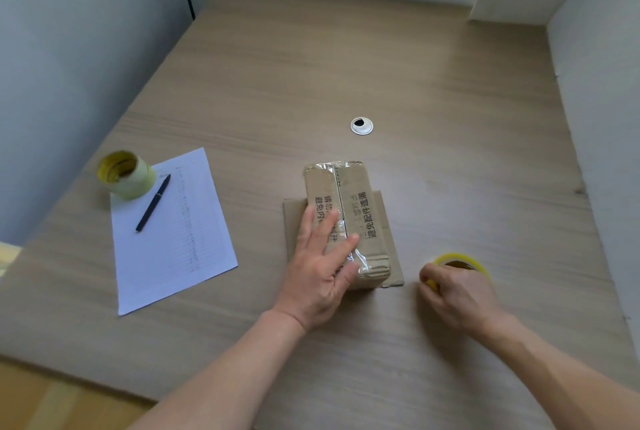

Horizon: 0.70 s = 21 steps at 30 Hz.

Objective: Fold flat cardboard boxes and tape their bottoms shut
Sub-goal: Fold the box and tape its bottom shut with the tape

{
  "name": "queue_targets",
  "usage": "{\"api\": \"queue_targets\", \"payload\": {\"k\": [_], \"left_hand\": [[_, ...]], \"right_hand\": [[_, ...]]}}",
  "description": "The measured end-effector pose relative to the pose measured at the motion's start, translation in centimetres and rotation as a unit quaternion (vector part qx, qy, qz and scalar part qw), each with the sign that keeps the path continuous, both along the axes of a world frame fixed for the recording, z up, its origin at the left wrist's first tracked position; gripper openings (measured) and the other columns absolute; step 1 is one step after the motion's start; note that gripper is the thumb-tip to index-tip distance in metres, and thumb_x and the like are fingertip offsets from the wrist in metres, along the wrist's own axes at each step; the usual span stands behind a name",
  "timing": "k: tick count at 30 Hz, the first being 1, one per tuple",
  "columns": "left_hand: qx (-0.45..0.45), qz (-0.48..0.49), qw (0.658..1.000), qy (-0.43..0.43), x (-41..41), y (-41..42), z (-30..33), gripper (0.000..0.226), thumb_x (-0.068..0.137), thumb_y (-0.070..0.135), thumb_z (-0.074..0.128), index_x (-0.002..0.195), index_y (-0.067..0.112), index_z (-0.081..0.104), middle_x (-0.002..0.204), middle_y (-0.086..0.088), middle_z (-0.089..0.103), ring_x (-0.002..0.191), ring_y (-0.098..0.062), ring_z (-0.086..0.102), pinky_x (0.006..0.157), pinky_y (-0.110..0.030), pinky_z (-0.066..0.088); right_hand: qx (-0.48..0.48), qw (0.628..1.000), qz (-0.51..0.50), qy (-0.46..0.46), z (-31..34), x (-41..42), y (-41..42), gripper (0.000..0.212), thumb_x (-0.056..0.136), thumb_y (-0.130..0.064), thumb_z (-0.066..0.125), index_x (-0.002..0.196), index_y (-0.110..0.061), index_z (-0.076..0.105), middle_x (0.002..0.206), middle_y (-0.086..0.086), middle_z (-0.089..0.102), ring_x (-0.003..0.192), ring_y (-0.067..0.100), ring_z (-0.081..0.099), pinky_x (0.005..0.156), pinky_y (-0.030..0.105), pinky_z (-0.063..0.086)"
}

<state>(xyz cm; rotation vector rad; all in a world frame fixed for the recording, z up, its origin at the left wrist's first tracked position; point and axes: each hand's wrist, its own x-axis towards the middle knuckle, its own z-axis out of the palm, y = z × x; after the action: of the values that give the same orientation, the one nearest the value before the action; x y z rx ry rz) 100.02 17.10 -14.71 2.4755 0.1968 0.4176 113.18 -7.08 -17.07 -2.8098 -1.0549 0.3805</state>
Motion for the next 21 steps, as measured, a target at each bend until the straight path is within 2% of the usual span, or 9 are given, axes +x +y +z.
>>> {"api": "queue_targets", "payload": {"k": [3,10,16,19,21], "left_hand": [[0.01,-0.007,1.0,-0.006,0.1,0.3,0.0,0.044,0.097,0.041,0.046,0.128,0.015,0.065,0.154,-0.016,0.035,0.148,-0.041,0.009,0.118,-0.053,0.02],[0.011,-0.021,1.0,-0.011,0.2,0.5,0.0,0.042,0.096,0.04,0.048,0.126,0.015,0.066,0.151,-0.017,0.039,0.147,-0.043,0.012,0.117,-0.053,0.023],[0.001,-0.033,0.999,-0.011,0.2,0.7,0.1,0.042,0.096,0.04,0.047,0.125,0.016,0.067,0.15,-0.017,0.04,0.147,-0.042,0.013,0.116,-0.055,0.026],[-0.001,-0.039,0.999,-0.011,0.2,0.8,0.2,0.042,0.096,0.04,0.047,0.125,0.017,0.067,0.15,-0.017,0.04,0.147,-0.042,0.013,0.116,-0.054,0.025],[-0.002,-0.043,0.999,-0.013,0.2,0.9,0.2,0.042,0.095,0.04,0.048,0.125,0.017,0.067,0.151,-0.016,0.04,0.147,-0.041,0.013,0.117,-0.052,0.022]], "right_hand": [[-0.007,1.0,-0.016,-0.02,-0.2,0.1,0.6,0.024,0.09,-0.047,0.058,0.088,-0.023,0.063,0.075,0.003,0.068,0.074,0.031,0.064,0.057,0.035,0.044],[-0.105,0.991,0.055,-0.064,-0.5,0.7,1.2,0.025,0.096,-0.042,0.042,0.09,-0.019,0.051,0.078,0.005,0.068,0.073,0.034,0.064,0.052,0.035,0.039],[-0.141,0.988,0.004,-0.058,-0.3,0.2,1.7,0.023,0.095,-0.041,0.037,0.093,-0.019,0.044,0.081,0.007,0.068,0.076,0.033,0.064,0.057,0.037,0.043],[-0.138,0.989,-0.037,-0.043,0.0,-0.2,1.8,0.018,0.092,-0.038,0.042,0.094,-0.021,0.037,0.077,0.007,0.066,0.075,0.033,0.063,0.056,0.037,0.041],[-0.118,0.991,-0.058,-0.036,0.2,-0.5,2.1,0.022,0.087,-0.033,0.046,0.093,-0.022,0.028,0.072,0.005,0.063,0.07,0.034,0.062,0.052,0.036,0.037]]}}
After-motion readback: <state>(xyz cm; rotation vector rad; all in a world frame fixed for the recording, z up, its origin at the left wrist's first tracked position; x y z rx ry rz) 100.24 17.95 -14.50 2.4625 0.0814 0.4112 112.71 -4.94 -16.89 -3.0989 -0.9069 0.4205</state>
